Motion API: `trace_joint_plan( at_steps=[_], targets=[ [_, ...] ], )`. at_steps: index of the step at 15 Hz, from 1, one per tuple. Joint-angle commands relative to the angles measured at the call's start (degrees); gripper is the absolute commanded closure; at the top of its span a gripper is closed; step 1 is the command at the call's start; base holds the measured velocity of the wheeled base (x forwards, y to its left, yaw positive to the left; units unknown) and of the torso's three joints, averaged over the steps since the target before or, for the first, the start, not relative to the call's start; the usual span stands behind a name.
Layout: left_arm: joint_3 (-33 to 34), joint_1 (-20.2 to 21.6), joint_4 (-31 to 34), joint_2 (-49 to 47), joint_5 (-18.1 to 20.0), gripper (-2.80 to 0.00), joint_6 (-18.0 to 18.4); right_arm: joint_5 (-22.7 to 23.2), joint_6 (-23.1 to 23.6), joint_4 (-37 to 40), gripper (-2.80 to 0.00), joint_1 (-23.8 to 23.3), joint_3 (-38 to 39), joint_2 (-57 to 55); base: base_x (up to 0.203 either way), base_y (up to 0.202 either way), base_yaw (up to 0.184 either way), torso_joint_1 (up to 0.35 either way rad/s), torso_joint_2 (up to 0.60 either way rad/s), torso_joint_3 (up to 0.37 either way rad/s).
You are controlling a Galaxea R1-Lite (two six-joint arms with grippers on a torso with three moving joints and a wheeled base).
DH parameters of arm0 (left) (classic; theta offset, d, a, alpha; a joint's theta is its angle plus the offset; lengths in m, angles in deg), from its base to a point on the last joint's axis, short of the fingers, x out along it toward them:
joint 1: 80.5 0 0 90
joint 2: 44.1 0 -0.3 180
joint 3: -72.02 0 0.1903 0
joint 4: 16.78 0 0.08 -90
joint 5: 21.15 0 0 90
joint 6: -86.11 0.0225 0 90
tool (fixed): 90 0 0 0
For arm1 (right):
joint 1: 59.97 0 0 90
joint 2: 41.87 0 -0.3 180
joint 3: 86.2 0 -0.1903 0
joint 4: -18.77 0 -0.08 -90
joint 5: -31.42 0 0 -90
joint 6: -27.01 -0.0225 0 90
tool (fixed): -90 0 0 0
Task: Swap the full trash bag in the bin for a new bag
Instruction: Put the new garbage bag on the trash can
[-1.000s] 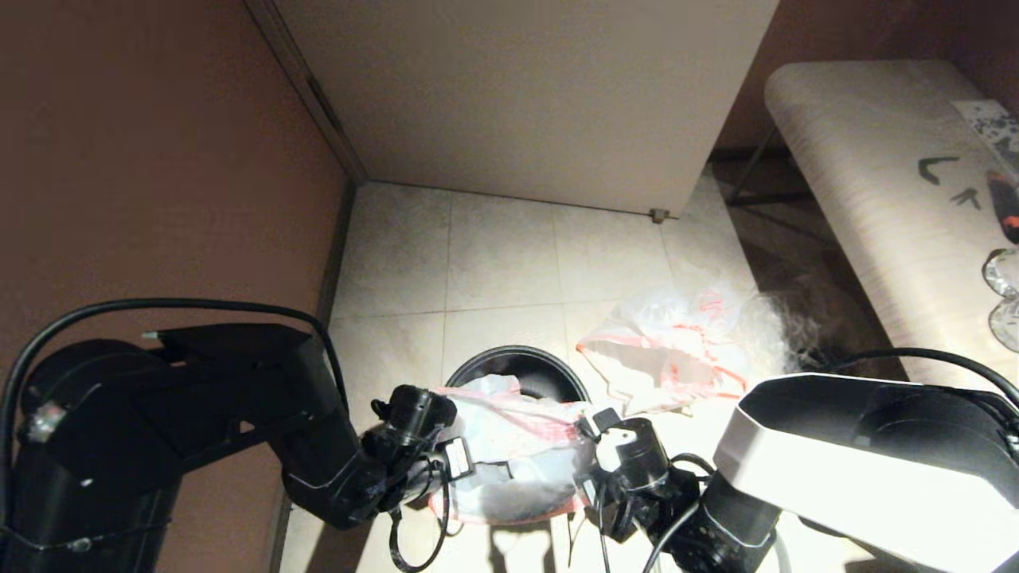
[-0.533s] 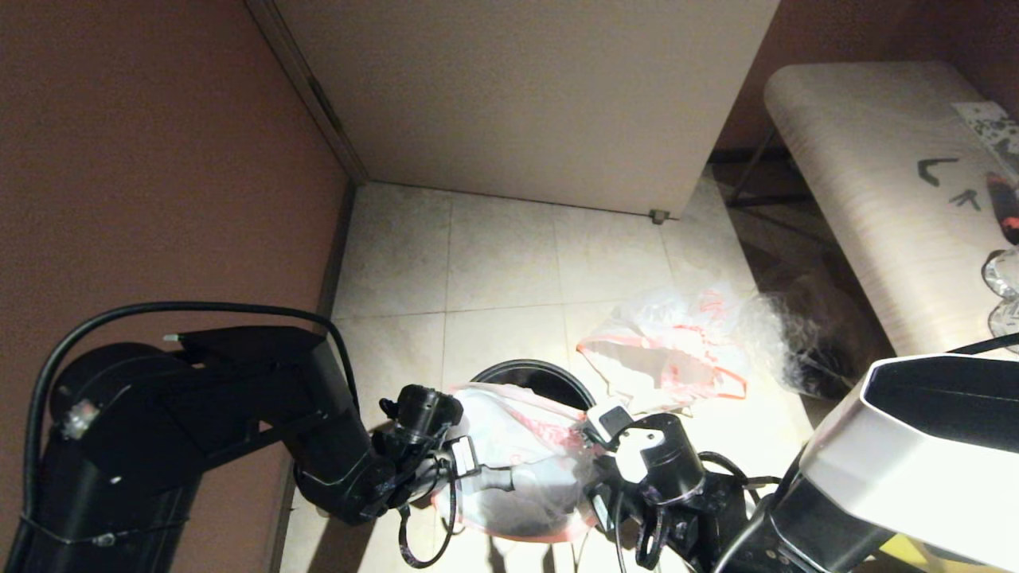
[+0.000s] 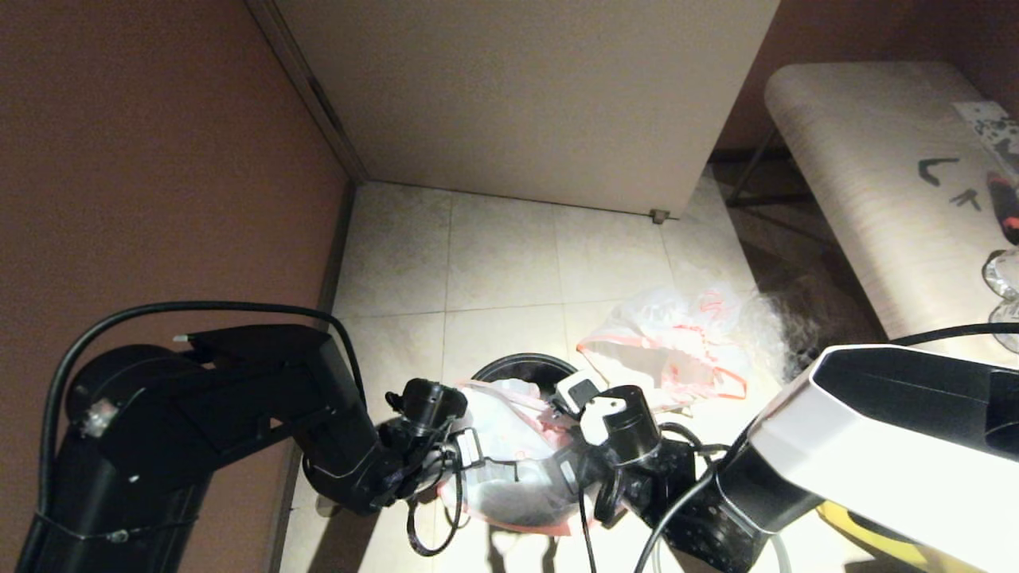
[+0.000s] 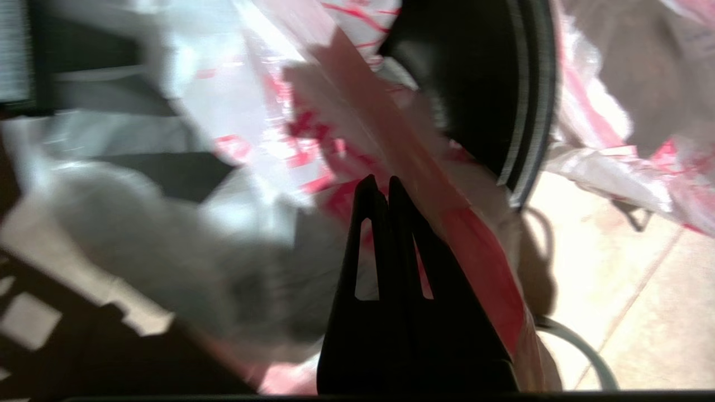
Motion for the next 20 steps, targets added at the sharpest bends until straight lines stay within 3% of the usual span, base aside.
trace_joint_plan(
  at_steps=[1, 5, 8, 15, 20],
  targets=[
    [-0.31, 0.01, -0.25, -0.37, -0.1, 0.0, -0.16, -0.12, 0.53, -0.07, 0.0, -2.22, -2.01, -3.3, 0.0, 0.0, 0.0, 0.0, 0.0, 0.0],
    [-0.23, -0.09, -0.27, -0.87, -0.18, 0.0, 0.88, -0.31, 2.1, 0.18, 0.0, -6.94, -7.41, -5.5, 0.0, 0.0, 0.0, 0.0, 0.0, 0.0],
    [0.22, -0.25, -0.34, -0.81, -0.18, 0.0, 1.6, -0.47, 2.84, 5.11, 0.0, -10.17, -13.98, -5.87, 0.0, 0.0, 0.0, 0.0, 0.0, 0.0],
    [2.03, -0.25, -1.22, 0.24, 0.36, 0.0, 1.85, -0.51, 4.06, 7.39, 0.0, -12.07, -19.63, -8.81, 0.0, 0.0, 0.0, 0.0, 0.0, 0.0],
    [7.53, -0.68, -11.83, -0.83, 3.41, 0.0, 8.94, -0.33, 3.88, 4.28, 0.0, -11.43, -20.44, -8.49, 0.0, 0.0, 0.0, 0.0, 0.0, 0.0]
  ],
)
